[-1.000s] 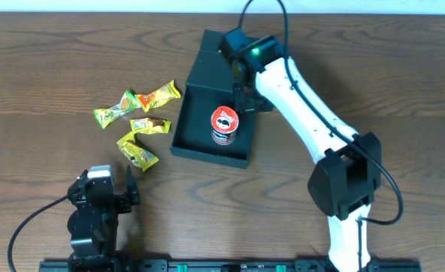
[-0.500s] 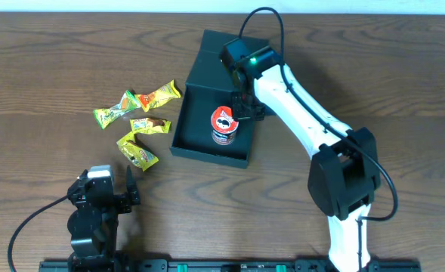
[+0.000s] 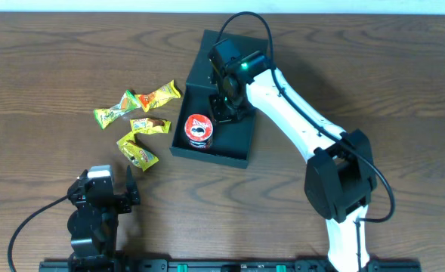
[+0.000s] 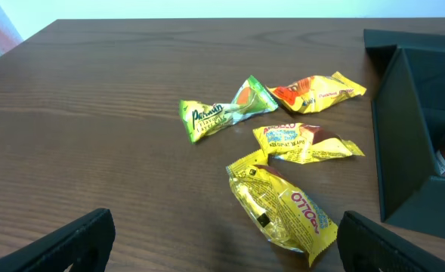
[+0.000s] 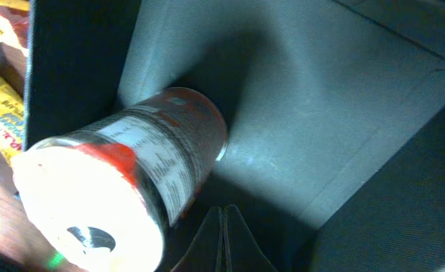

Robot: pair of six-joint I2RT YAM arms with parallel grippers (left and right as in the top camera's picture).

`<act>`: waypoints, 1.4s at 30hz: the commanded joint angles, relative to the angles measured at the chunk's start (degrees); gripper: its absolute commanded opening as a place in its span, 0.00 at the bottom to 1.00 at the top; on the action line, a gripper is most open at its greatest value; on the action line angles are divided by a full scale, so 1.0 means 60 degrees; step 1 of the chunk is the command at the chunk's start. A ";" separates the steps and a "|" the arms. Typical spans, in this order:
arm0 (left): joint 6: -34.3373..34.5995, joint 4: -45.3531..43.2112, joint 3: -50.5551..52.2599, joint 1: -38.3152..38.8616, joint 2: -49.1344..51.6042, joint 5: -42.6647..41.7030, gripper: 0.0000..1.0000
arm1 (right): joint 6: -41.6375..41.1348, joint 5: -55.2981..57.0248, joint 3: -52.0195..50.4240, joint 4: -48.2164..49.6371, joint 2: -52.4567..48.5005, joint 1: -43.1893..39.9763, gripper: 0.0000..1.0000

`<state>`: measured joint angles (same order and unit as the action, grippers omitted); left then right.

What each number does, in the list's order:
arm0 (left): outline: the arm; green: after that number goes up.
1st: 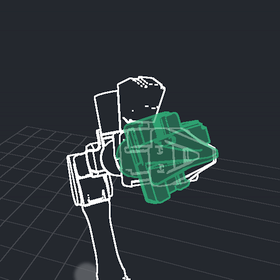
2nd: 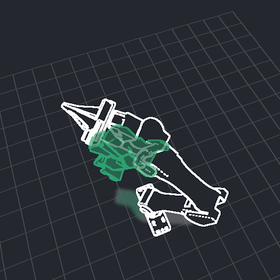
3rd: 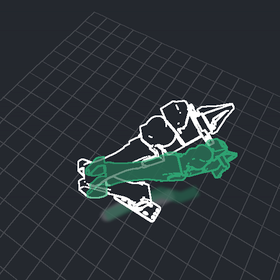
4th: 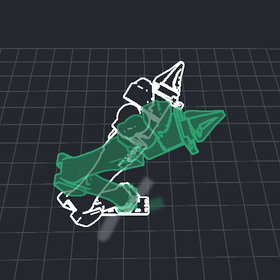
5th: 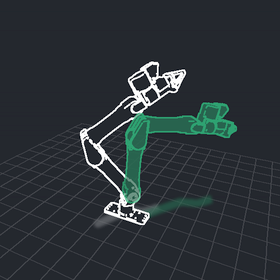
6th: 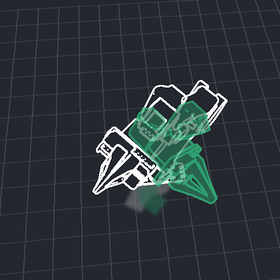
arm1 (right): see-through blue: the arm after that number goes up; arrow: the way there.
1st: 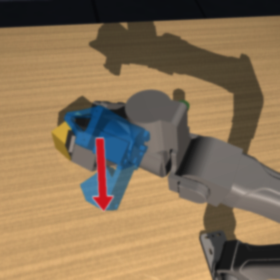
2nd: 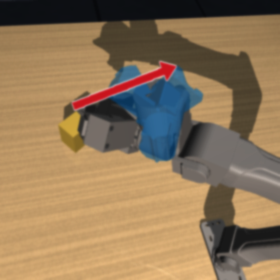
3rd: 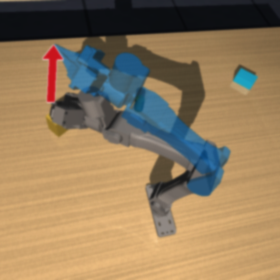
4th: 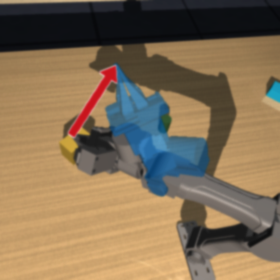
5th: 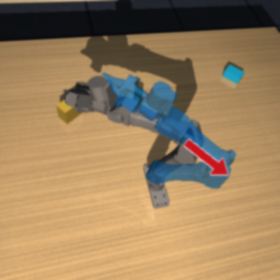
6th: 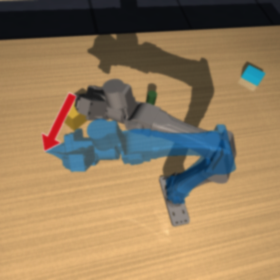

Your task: Pack container

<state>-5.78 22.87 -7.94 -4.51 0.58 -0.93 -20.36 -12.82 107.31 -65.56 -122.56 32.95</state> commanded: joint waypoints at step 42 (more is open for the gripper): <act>0.0142 0.0044 0.0189 -0.0062 -0.0055 0.0000 0.95 | -0.0102 0.1708 0.0907 -0.0525 -0.0426 0.1548 0.99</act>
<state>-5.78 22.87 -7.94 -4.51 0.58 -0.93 -19.66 -3.60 112.84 -68.99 -124.25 42.61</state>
